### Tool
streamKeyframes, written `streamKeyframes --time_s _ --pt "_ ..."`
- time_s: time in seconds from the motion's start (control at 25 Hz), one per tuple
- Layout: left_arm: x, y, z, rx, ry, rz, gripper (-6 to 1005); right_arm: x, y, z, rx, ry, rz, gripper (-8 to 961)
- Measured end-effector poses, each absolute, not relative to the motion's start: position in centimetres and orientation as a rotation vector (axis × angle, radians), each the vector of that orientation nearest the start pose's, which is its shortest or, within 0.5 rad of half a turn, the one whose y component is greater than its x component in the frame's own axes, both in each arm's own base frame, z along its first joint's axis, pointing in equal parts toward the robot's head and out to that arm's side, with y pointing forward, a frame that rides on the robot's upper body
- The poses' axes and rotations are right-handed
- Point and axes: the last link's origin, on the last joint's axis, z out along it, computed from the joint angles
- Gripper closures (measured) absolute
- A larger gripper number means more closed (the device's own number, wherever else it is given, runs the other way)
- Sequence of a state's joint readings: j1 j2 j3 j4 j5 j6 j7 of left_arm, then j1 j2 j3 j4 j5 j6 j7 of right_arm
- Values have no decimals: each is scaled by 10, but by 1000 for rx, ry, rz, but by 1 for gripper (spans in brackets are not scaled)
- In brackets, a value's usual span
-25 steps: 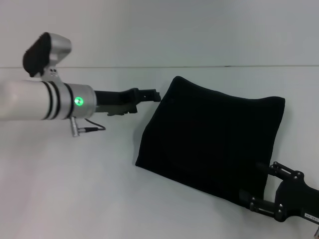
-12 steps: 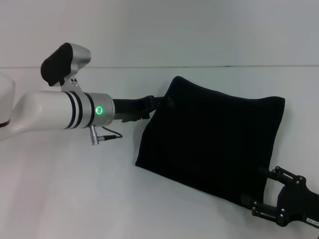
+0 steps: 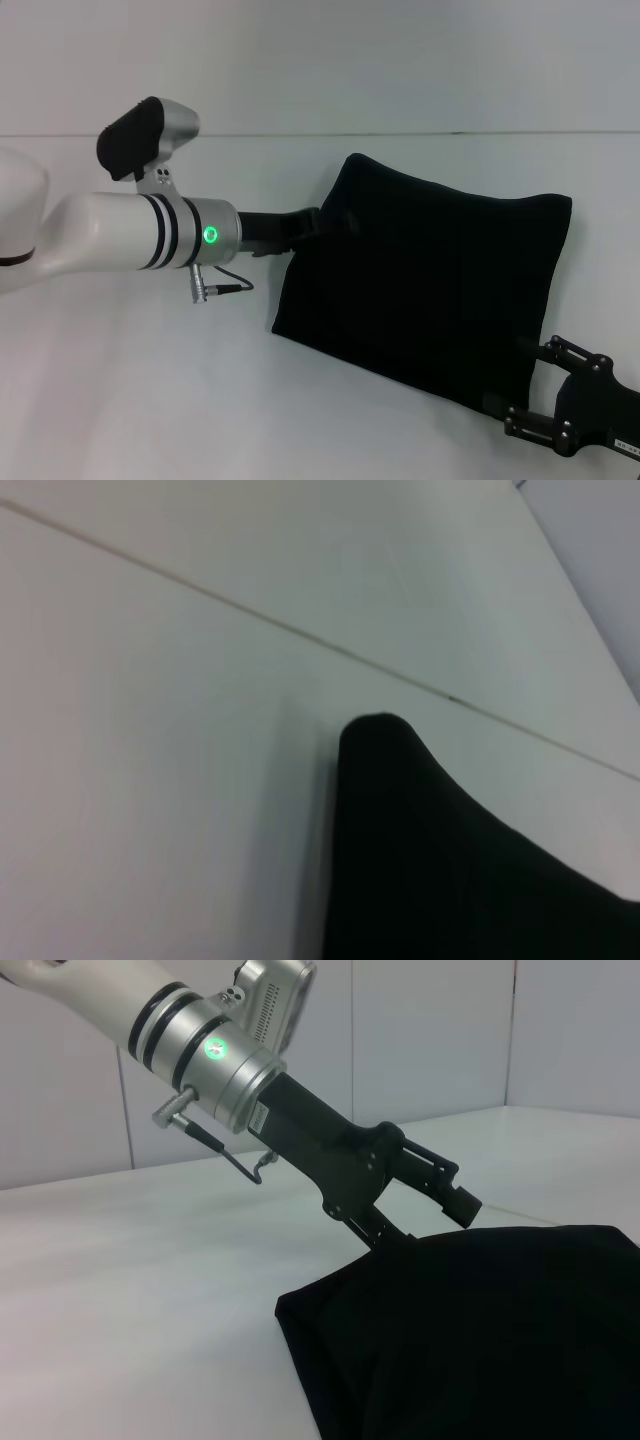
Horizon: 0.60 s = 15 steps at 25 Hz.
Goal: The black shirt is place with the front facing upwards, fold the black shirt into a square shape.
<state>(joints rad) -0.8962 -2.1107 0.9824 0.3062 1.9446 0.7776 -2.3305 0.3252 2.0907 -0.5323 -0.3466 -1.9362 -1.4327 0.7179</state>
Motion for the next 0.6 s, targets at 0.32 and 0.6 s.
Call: streamKeyframes --time_s 0.32,0.6 --pt "-202 419 -97 -2173 -1681 -473 168 342 251 -39 -2478 444 626 101" --pt "-203 418 -99 -2173 -1673 -471 367 343 250 -39 -2477 448 625 101"
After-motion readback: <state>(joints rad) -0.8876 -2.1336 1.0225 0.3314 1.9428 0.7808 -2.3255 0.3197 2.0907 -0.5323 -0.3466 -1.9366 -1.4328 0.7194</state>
